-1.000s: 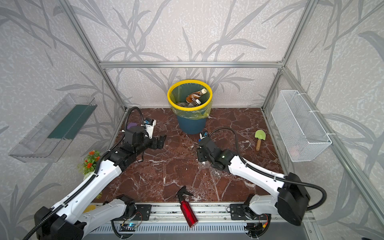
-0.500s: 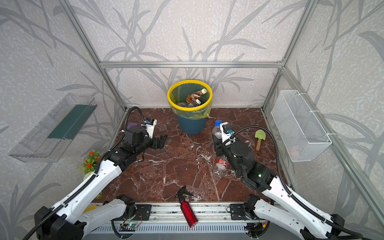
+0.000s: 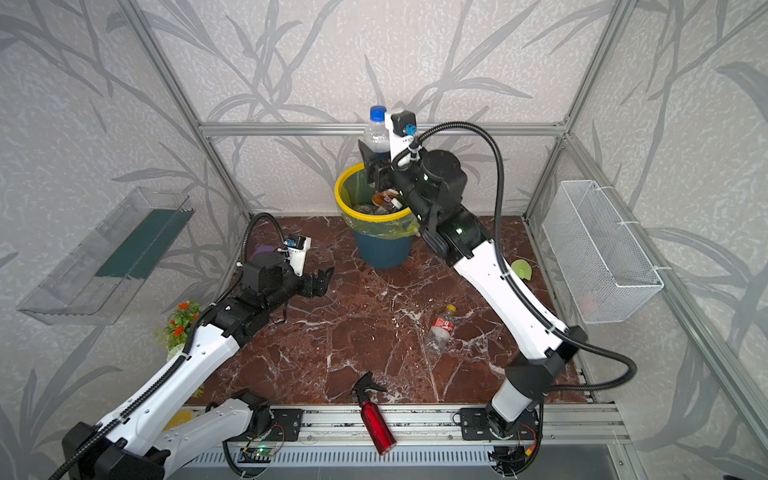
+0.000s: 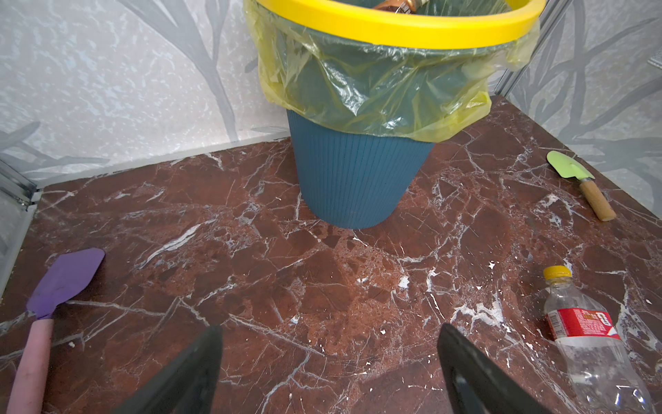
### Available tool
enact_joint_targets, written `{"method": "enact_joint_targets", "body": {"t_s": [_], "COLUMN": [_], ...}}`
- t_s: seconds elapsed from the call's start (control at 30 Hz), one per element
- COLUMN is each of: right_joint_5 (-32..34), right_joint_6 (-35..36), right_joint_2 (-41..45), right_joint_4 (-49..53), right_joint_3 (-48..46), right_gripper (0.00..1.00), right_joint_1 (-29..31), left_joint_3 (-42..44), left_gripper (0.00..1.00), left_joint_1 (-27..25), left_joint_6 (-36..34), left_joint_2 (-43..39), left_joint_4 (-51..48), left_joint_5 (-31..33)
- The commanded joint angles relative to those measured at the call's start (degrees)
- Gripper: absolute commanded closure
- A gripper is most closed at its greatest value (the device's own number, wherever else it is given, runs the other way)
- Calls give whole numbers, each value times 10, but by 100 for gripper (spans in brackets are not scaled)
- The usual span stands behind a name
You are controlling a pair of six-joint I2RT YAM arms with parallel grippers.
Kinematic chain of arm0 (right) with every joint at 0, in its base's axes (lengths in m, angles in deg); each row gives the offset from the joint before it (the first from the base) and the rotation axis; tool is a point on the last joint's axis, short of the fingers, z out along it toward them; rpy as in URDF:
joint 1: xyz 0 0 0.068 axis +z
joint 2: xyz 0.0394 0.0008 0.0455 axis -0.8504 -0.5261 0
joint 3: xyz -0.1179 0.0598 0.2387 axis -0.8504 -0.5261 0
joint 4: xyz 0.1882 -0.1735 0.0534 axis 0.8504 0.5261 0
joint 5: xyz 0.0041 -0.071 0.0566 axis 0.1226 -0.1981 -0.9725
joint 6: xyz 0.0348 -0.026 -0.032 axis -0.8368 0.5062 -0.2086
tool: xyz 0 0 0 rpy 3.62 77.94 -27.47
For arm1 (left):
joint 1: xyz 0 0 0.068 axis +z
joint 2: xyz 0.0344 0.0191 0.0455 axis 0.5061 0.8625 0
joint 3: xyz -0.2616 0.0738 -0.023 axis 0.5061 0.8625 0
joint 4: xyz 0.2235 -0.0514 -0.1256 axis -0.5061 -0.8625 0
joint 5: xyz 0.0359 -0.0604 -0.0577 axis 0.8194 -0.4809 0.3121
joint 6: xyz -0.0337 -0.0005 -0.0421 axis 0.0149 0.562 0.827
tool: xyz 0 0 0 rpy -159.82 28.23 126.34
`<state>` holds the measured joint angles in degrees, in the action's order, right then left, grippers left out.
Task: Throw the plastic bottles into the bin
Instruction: 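Carry the blue-capped bottle over the bin and open the right gripper, then lower the right gripper onto the yellow-capped bottle and grasp it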
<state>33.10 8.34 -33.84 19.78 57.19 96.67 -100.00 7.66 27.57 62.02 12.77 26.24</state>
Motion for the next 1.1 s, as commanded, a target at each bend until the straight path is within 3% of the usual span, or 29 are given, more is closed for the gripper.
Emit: {"method": "enact_joint_targets", "body": {"t_s": [0.0, 0.2, 0.47, 0.8, 1.07], "right_joint_5": [-4, -4, 60, 134, 105], "right_joint_6": [-12, -30, -28, -174, -290], "right_joint_2": [-44, 72, 203, 364, 409], "right_joint_4": [136, 32, 11, 204, 345], "right_joint_3": [42, -159, -332, -518, -602], "right_gripper": [1, 1, 1, 1, 1], "right_joint_1": [-10, -16, -17, -100, -161], "left_joint_3": [0, -2, -2, -6, -6], "left_gripper": [7, 8, 7, 7, 7], "left_joint_1": [1, 1, 2, 1, 1], "left_joint_6": [-16, -16, -17, -15, -13], "left_joint_2": [-19, -15, -18, -7, 0], "left_joint_4": [-1, -1, -3, -9, -10], "left_joint_5": [4, 5, 9, -10, -12]}}
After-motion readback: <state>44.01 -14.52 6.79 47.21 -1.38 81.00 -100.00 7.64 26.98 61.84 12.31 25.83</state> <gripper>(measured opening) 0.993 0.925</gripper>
